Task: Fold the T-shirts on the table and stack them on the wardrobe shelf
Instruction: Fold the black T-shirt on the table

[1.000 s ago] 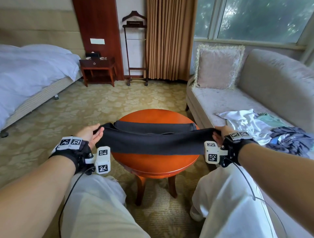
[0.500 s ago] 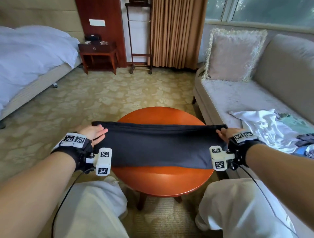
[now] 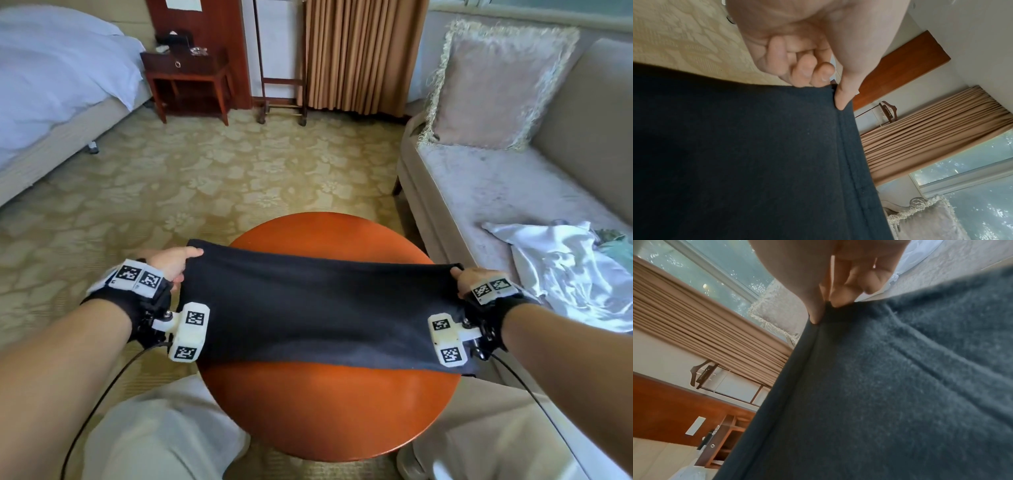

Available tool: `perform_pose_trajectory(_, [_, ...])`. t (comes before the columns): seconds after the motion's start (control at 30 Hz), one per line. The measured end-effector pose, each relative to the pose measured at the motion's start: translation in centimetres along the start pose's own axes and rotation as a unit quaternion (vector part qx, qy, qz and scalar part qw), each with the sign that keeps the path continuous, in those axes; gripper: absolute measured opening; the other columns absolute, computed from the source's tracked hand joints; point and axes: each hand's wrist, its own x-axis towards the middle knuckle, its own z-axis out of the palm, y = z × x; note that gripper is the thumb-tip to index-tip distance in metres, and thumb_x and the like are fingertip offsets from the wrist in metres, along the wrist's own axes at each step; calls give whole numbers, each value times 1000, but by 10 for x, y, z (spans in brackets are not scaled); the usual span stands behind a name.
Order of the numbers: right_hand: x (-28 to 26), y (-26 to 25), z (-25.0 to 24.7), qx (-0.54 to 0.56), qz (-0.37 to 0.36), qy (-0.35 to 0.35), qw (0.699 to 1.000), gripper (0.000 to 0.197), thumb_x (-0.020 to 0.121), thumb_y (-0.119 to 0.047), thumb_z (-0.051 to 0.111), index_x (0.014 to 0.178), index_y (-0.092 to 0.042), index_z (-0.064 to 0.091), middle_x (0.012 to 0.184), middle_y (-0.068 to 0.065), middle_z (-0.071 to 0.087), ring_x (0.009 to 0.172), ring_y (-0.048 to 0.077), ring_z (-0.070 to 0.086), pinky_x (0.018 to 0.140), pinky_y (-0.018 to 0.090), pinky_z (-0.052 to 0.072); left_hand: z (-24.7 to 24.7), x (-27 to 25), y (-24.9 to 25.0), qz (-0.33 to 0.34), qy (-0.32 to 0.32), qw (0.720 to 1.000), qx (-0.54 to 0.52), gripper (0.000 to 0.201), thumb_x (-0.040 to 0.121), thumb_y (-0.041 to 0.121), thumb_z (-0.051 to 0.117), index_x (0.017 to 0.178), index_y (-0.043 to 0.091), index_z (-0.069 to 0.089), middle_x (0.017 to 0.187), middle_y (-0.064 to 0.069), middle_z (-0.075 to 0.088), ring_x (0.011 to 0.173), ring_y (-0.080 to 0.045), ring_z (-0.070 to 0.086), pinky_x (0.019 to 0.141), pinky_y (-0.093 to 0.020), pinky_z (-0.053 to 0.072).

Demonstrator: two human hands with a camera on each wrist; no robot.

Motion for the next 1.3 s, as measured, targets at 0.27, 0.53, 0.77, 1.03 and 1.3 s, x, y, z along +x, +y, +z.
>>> perform_pose_trajectory(0.27, [45, 10, 31, 8, 57, -55, 997, 47, 99, -49, 38, 119, -14, 61, 123, 13, 60, 114, 31, 57, 99, 38, 46, 10, 37, -13, -48, -10, 997, 61, 46, 87, 48, 65, 67, 13, 42, 45, 1, 32, 33, -17, 26, 40, -21, 20])
perform_pose_trajectory(0.53, [18, -5, 23, 193, 142, -32, 970, 53, 56, -47, 74, 90, -9, 64, 74, 15, 68, 64, 33, 67, 70, 43, 57, 33, -38, 10, 122, 103, 986, 46, 36, 69, 26, 86, 94, 16, 64, 97, 1, 60, 93, -19, 56, 80, -31, 42])
perform_pose_trajectory(0.77, [-75, -50, 27, -44, -12, -77, 996, 71, 65, -59, 66, 120, -17, 55, 122, 14, 55, 99, 29, 56, 73, 33, 48, 79, -99, 5, 271, -108, 909, 299, 45, 65, 33, 88, 105, 30, 67, 132, 6, 49, 125, -17, 46, 103, -36, 39])
perform_pose_trajectory(1.03, [-122, -39, 83, -198, -89, -177, 960, 125, 63, -94, 41, 152, -26, -15, 157, 18, -23, 145, 36, -19, 117, 56, -1, 113, -117, -41, 256, -208, 780, 532, 104, 73, 60, 72, 154, 39, 9, 162, 5, -17, 149, -18, -15, 119, -52, -2])
perform_pose_trajectory(1.3, [-80, -39, 78, -275, -183, -100, 939, 123, 63, -95, 34, 152, -27, -15, 156, 17, -26, 144, 36, -24, 113, 58, -12, 109, -136, -35, 173, -211, 757, 593, 106, 76, 74, 58, 156, 31, 2, 162, -4, -15, 150, -27, -6, 120, -49, 13])
